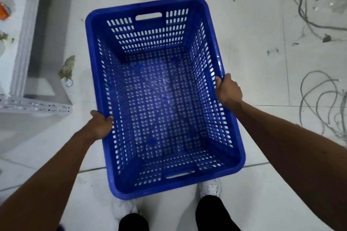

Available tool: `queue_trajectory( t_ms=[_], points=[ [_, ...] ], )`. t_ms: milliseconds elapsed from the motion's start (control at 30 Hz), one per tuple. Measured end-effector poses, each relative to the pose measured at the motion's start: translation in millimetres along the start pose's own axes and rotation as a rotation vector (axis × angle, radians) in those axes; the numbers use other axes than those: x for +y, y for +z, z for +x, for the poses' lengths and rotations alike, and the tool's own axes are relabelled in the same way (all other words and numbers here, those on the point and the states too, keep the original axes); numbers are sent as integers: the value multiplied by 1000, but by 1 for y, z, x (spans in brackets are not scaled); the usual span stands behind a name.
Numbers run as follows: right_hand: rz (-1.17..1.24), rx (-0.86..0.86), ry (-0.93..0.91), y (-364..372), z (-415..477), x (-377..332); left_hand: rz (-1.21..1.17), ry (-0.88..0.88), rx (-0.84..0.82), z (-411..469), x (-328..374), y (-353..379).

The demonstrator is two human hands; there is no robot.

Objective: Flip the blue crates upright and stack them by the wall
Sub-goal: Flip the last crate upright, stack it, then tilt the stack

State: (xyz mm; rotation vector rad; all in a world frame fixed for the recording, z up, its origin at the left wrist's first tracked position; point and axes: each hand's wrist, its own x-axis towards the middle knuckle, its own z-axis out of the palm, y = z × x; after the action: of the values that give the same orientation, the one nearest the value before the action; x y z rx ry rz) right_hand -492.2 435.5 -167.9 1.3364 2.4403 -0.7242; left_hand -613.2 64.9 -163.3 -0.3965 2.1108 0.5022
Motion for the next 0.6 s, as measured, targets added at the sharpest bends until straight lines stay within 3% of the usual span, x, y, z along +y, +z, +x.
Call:
queue_trajectory(
  t_ms=[233, 333, 433, 600],
  points=[
    [61, -5, -38, 0, 5, -3, -34, -109, 62, -2, 9, 4],
    [85, 107, -5, 7, 1, -6, -8, -77, 103, 5, 9, -2],
    [99, 166, 4, 14, 4, -1, -156, 20, 183, 13, 13, -4],
    [116, 129, 8, 12, 8, -2, -271, 27, 286, 10, 16, 7]
  ],
)
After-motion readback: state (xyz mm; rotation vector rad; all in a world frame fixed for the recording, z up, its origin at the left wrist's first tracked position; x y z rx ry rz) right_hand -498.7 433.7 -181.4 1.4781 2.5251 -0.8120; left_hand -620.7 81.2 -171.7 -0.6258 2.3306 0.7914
